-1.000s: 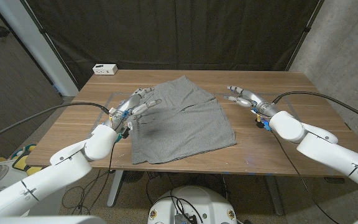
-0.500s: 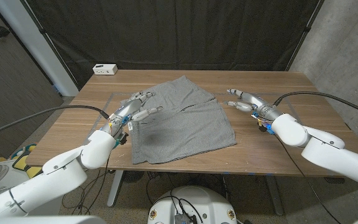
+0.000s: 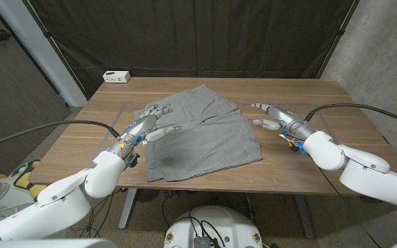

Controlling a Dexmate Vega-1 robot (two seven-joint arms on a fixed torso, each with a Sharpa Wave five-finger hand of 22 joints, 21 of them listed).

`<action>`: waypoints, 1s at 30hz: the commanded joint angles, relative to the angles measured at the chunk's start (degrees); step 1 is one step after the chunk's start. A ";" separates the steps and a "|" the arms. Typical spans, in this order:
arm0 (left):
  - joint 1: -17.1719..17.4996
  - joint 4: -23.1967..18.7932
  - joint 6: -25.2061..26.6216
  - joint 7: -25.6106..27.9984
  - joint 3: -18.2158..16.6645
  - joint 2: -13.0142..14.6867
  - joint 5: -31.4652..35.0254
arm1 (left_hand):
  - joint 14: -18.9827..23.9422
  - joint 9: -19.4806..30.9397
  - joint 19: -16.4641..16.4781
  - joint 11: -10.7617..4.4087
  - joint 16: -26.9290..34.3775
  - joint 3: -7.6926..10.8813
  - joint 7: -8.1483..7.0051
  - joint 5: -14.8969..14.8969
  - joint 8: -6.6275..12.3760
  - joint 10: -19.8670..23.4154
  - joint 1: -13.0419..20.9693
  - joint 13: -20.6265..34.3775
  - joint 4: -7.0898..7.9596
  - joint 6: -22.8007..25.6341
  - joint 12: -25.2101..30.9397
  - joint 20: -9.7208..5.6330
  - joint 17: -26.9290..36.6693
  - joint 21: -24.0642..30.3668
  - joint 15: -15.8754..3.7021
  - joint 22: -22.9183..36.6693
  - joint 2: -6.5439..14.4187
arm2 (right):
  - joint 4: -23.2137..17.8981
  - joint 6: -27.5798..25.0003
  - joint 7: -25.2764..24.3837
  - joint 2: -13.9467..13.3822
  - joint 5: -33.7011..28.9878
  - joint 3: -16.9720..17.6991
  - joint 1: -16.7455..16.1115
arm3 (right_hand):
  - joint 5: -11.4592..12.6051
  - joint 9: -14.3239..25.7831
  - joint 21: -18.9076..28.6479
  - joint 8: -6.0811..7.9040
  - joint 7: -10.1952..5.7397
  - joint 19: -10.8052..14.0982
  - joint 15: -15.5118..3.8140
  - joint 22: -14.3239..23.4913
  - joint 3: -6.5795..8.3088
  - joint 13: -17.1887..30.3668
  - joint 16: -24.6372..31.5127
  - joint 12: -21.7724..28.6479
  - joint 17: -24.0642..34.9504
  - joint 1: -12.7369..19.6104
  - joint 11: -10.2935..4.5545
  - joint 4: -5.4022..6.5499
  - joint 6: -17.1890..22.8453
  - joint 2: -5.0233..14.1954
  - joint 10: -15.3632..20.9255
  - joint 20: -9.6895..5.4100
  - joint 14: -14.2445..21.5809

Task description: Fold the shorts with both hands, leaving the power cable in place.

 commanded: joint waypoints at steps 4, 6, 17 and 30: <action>9.50 -7.03 5.12 -3.38 -5.29 0.06 8.08 | -0.06 0.09 0.74 0.28 -0.16 -0.13 -0.11 0.59 0.06 -0.56 1.79 0.30 -0.75 0.99 -0.50 0.38 0.19 0.20 1.01 0.02 -0.76 | -6.63 -7.39 -1.45 -3.66 -7.81 1.52 -5.37 | 0.38 0.31 0.50 0.54 0.10 1.05 -0.64 0.17 -0.14 0.15 -0.28 0.04 0.04 1.47 0.00 -0.97 1.56 -1.02 0.84 -0.06 0.77; 10.64 -7.95 5.83 -4.46 -6.04 0.04 9.14 | -0.09 0.11 0.80 0.21 -0.18 -0.25 -0.16 0.75 0.28 -0.56 2.25 0.30 -0.90 1.75 -0.56 0.47 0.20 0.16 1.09 -0.01 -1.17 | -7.35 -8.43 -1.68 -4.21 -8.63 1.85 -6.37 | 0.50 0.32 0.52 0.59 0.12 1.29 -0.85 0.17 -0.22 0.14 -0.30 0.03 0.03 1.83 -0.07 -1.21 1.86 -1.43 0.97 -0.09 0.95; 15.50 -11.04 8.09 -9.06 -8.82 -1.73 15.27 | -0.08 0.20 1.55 0.33 -0.20 -0.73 0.06 1.68 0.91 -0.18 4.94 0.31 -1.25 4.57 -0.72 0.58 0.20 0.11 1.40 -0.14 -2.91 | -10.18 -12.77 -1.61 -5.59 -13.21 1.25 -8.99 | 1.90 0.36 0.59 1.32 -0.31 2.99 -1.64 0.18 -0.05 0.13 -0.35 0.10 0.02 6.03 -0.96 -2.31 5.35 -3.30 2.68 -0.43 2.52; 20.82 -15.06 13.04 -14.60 -9.69 -4.38 27.74 | 0.21 0.34 2.70 0.95 -0.17 -1.18 0.09 3.11 0.94 -0.40 8.99 0.34 -1.37 6.18 -1.09 1.52 0.19 0.09 2.67 -0.25 -4.63 | -12.68 -17.21 0.06 -6.79 -19.66 -1.31 -9.88 | 3.45 0.41 0.39 1.88 -1.41 4.12 -3.81 0.25 -0.03 0.15 -0.21 0.28 0.07 11.71 -2.31 -2.49 9.43 -5.47 5.47 -1.76 4.48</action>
